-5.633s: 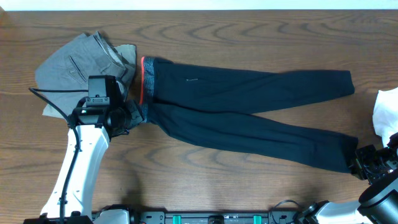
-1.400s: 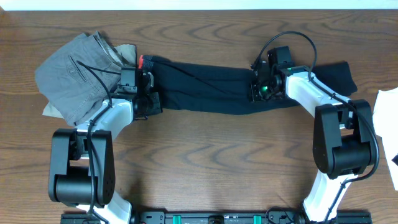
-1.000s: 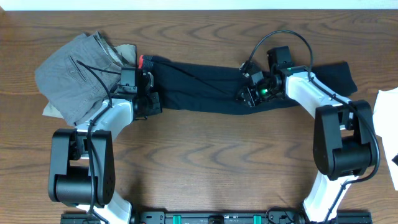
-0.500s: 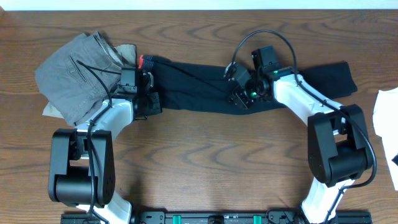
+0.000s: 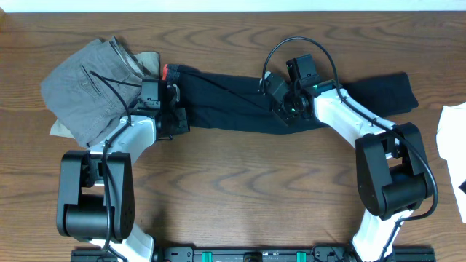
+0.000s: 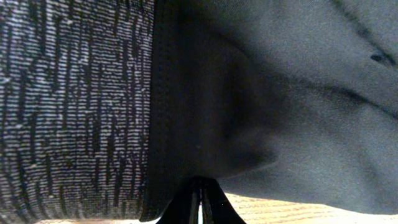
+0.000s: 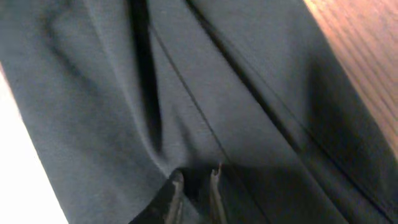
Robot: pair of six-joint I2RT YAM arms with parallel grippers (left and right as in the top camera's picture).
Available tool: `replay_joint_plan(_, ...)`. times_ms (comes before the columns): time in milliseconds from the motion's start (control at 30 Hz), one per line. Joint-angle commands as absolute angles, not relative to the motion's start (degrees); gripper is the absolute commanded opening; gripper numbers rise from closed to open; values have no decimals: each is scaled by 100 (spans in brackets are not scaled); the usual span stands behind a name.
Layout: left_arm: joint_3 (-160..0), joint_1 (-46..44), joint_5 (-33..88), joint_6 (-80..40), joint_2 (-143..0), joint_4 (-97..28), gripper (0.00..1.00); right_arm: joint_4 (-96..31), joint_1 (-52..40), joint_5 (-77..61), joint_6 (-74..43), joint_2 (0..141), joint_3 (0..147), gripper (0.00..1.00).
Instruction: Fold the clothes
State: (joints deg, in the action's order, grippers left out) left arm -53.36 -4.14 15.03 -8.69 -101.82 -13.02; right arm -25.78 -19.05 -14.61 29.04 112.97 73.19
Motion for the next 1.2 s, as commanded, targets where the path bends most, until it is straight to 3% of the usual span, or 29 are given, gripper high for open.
replay_joint_plan(0, -5424, -395, 1428, -755, -10213, -1260, 6, -2462, -1951, -1260, 2943, 11168, 7387, 7)
replay_joint_plan(133, -5424, -395, 1428, -753, -10213, -1260, 6, -2202, -1951, -1260, 2939, 11166, 7387, 1)
replay_joint_plan(433, -5424, -395, 1428, -753, -10213, -1258, 6, -1863, -1857, -1223, 2663, 11166, 7387, 1)
replay_joint_plan(467, -5424, -395, 1428, -753, -10213, -1260, 6, -2005, -1855, -1232, 2768, 11163, 7389, 2)
replay_joint_plan(567, -5424, -395, 1431, -753, -10213, -1260, 6, -2502, -1863, -1472, 3107, 11163, 7387, 21)
replay_joint_plan(733, -5424, -395, 1428, -753, -10213, -1256, 6, -2932, -1881, -1739, 3247, 11166, 7384, 26)
replay_joint_plan(933, -5424, -395, 1428, -753, -10213, -1258, 6, -2851, -1881, -1728, 3245, 11166, 7378, 22)
replay_joint_plan(1167, -5424, -395, 1428, -753, -10213, -1260, 6, -2692, -1876, -1647, 3245, 11166, 7378, 1)
